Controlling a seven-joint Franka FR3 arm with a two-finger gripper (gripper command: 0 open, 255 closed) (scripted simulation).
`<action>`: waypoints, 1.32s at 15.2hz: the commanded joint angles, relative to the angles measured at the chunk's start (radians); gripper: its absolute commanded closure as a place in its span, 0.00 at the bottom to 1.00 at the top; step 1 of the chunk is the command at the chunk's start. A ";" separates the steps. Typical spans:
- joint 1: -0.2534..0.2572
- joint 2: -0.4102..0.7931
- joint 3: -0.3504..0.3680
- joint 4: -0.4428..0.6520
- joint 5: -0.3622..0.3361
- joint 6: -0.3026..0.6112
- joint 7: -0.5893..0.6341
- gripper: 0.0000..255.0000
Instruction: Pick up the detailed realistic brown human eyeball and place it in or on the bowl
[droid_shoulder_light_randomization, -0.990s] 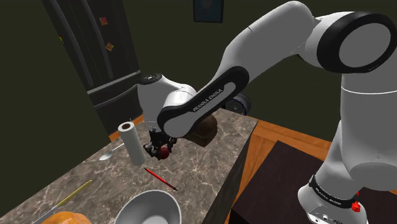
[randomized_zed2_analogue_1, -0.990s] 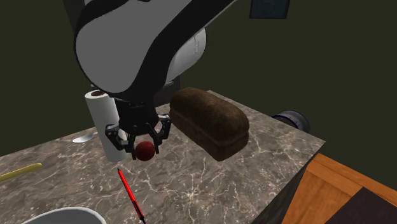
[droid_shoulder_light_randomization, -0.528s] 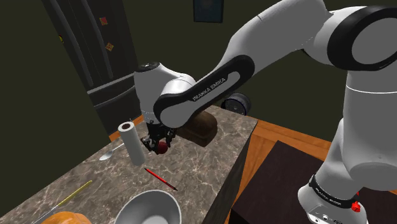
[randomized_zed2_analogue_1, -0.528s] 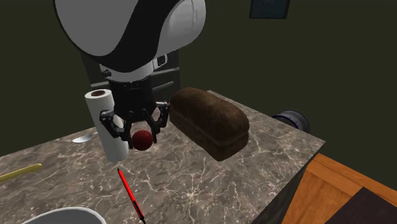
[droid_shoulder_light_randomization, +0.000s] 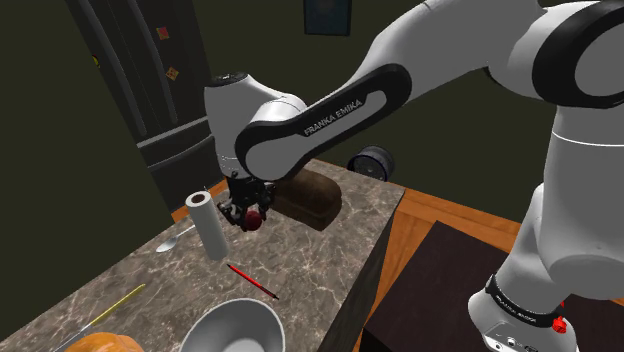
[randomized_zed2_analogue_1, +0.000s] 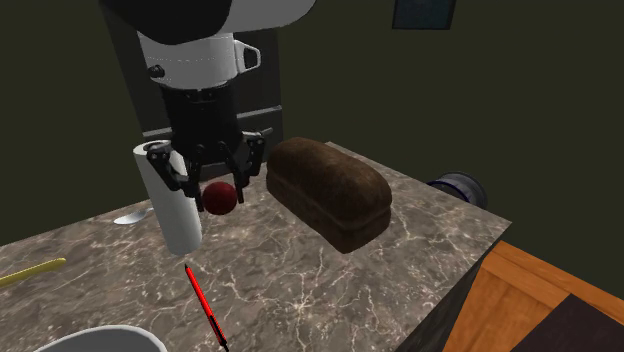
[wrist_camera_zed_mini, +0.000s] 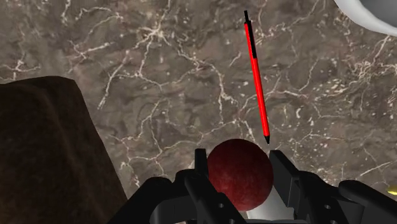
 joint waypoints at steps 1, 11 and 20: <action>-0.001 -0.008 0.002 0.021 0.005 -0.029 -0.005 1.00; 0.076 -0.053 0.052 0.010 0.008 -0.069 0.119 1.00; 0.206 -0.036 0.124 0.034 -0.025 -0.095 0.330 1.00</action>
